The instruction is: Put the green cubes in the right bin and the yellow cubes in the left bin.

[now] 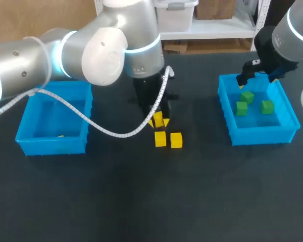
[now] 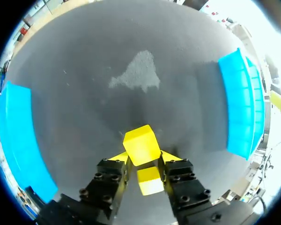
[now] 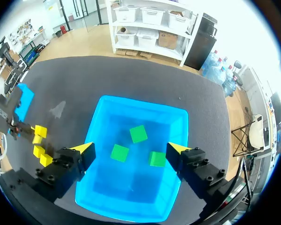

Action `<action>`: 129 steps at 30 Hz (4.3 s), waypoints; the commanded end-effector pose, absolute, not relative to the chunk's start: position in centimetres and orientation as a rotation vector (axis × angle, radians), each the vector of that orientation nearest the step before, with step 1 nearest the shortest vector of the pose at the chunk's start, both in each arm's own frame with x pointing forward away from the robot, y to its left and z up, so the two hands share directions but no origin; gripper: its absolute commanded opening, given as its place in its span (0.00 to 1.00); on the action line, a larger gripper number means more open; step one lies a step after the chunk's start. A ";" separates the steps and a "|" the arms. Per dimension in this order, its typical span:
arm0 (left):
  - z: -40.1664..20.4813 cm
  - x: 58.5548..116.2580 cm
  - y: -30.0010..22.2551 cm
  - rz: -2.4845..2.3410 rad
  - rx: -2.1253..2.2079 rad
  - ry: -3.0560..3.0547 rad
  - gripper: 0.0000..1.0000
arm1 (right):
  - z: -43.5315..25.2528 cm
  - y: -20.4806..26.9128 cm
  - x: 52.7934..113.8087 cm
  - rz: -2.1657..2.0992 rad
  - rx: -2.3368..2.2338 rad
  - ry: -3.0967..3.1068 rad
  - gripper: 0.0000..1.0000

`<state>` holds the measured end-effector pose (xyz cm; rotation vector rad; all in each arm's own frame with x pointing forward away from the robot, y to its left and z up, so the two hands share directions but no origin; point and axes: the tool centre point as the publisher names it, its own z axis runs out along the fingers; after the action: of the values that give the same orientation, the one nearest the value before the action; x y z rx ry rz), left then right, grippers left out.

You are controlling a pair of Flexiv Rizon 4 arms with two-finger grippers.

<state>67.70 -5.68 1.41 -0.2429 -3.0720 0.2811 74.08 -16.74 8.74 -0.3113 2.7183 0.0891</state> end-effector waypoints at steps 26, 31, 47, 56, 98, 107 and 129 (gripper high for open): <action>12.9 66.2 16.8 0.165 0.208 -3.382 0.00 | 8.7 -16.8 73.8 0.085 -0.307 2.712 1.00; 11.3 64.9 18.4 0.153 0.274 -3.342 0.00 | 8.7 -16.8 73.8 0.085 -0.307 2.712 1.00; 11.3 64.8 18.2 0.147 0.109 -3.319 1.00 | 8.7 -16.8 73.8 0.085 -0.307 2.712 1.00; 12.2 67.1 13.0 0.196 -0.289 -3.292 1.00 | 8.7 -16.8 73.8 0.085 -0.307 2.712 1.00; 6.5 65.3 -9.5 0.065 -1.882 -2.181 1.00 | 8.7 -16.8 73.8 0.085 -0.307 2.712 1.00; 4.2 64.4 -9.7 0.000 -1.878 -2.120 1.00 | 8.7 -16.8 73.8 0.085 -0.307 2.712 1.00; 0.8 64.0 -9.7 -0.094 -1.836 -2.102 1.00 | 8.7 -16.8 73.8 0.085 -0.307 2.712 1.00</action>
<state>63.71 -9.31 1.00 -1.8651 -2.1366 -0.0474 74.07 -16.74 8.74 -0.3114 2.7183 0.0891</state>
